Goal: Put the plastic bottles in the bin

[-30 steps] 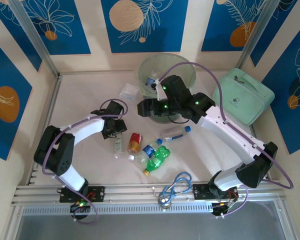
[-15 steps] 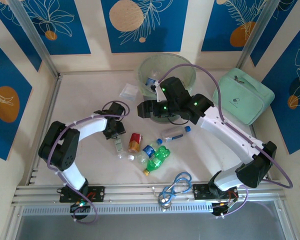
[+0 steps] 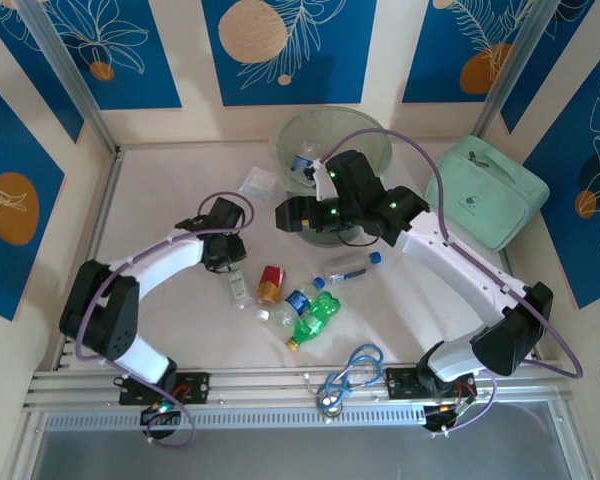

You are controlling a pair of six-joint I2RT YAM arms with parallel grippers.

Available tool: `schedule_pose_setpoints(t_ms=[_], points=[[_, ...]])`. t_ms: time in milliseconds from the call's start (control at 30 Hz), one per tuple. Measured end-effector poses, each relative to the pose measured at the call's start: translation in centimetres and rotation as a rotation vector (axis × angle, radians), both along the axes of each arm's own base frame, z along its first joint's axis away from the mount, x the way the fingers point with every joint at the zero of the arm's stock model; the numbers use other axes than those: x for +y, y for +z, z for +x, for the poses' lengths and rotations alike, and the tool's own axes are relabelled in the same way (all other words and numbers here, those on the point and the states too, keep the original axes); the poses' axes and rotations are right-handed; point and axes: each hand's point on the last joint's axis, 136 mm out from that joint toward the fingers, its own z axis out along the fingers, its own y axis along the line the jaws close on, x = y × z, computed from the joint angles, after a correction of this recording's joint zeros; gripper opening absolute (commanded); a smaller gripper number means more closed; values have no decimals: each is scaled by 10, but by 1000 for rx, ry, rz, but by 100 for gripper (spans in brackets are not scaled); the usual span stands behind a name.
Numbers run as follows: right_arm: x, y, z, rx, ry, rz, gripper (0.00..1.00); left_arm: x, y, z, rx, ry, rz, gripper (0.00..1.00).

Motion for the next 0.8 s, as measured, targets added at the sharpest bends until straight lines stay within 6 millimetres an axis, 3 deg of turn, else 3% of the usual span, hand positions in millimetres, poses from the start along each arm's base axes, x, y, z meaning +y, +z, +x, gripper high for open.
schedule_pose_setpoints(t_ms=[133, 300, 467, 633, 800], points=[[1, 6, -1, 24, 27, 46, 90, -5, 56, 10, -149, -7, -138, 26], [0, 17, -3, 65, 75, 123, 93, -20, 152, 27, -420, -48, -434, 26], [-3, 51, -3, 48, 139, 223, 96, -53, 237, 31, -612, -184, -762, 23], [-6, 82, -4, 12, 203, 306, 97, -80, 299, 24, -712, -330, -1047, 23], [-2, 91, -5, 20, 256, 348, 98, -92, 328, 15, -729, -424, -1221, 23]])
